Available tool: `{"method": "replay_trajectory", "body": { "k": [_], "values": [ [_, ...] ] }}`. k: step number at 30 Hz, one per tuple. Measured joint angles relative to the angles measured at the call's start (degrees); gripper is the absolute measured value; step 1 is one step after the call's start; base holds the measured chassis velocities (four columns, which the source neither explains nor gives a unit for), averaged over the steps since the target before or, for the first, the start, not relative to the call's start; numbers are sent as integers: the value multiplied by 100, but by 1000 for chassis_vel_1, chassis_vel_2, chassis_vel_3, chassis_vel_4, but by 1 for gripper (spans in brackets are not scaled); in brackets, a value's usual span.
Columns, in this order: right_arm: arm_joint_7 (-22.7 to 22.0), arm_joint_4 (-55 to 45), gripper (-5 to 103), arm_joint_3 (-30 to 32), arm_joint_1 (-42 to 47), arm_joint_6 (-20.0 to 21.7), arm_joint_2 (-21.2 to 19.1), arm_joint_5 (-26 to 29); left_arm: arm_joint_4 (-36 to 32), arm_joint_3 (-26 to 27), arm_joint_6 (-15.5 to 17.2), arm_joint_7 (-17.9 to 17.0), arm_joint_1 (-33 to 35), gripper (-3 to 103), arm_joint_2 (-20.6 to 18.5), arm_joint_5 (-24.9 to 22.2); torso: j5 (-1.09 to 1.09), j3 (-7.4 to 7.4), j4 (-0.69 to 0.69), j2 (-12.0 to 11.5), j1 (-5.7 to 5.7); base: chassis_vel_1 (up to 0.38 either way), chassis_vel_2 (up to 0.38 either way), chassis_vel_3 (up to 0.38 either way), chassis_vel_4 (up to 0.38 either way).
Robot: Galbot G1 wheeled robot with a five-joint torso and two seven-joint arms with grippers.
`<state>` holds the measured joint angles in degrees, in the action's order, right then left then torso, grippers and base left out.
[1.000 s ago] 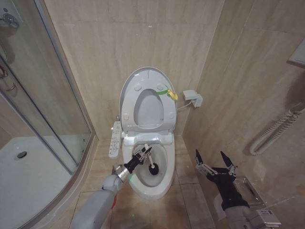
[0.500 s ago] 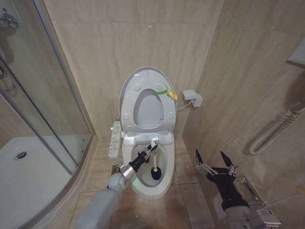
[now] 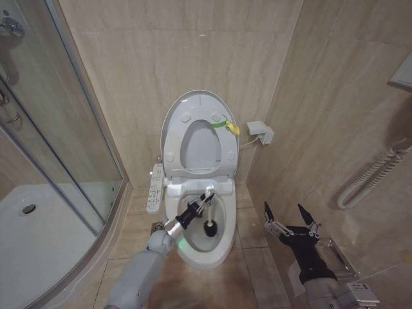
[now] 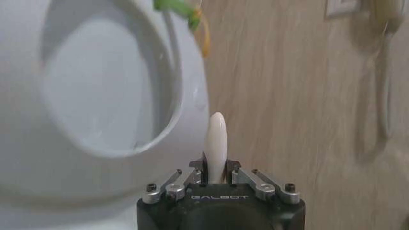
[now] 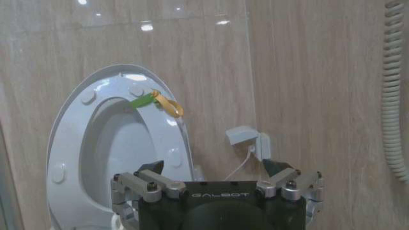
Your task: Open the toilet lid, clean the toilet bowl with a toilet brush, close the toilet lid, and flush.
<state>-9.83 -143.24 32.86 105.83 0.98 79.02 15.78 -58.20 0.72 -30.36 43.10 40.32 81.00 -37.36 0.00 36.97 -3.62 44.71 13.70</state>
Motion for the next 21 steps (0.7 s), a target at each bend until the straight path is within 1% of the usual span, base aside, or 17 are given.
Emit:
{"method": "replay_trajectory", "body": {
  "k": [2,4,5,9,12,16,19,21],
  "values": [
    [0,0,100,0,0,0,0,0,6,-51,5,-3,-3,21,78,-25,0,0,0,0,0,0,0,0,0],
    [0,0,100,0,0,0,0,0,161,-64,2,24,3,21,141,-26,0,0,1,0,0,0,0,0,0],
    [0,0,100,0,0,0,0,0,161,-64,2,24,3,21,141,-26,0,0,1,0,0,0,0,0,0],
    [0,0,100,0,0,0,0,0,545,25,-39,154,30,21,166,-44,0,-1,3,0,0,0,0,0,0],
    [0,0,100,0,0,0,0,0,632,77,-74,201,47,21,145,-16,0,-1,3,0,0,0,0,0,0],
    [0,0,100,0,0,0,0,0,567,88,-101,199,48,21,110,15,0,-1,3,0,0,0,0,0,0],
    [0,0,100,0,0,0,0,0,423,-2,-104,112,12,21,127,-6,0,0,2,0,0,0,0,0,0],
    [0,0,100,0,0,0,0,0,363,-108,-137,30,-22,21,199,-100,0,0,1,0,0,0,0,0,0]
  ]
}}
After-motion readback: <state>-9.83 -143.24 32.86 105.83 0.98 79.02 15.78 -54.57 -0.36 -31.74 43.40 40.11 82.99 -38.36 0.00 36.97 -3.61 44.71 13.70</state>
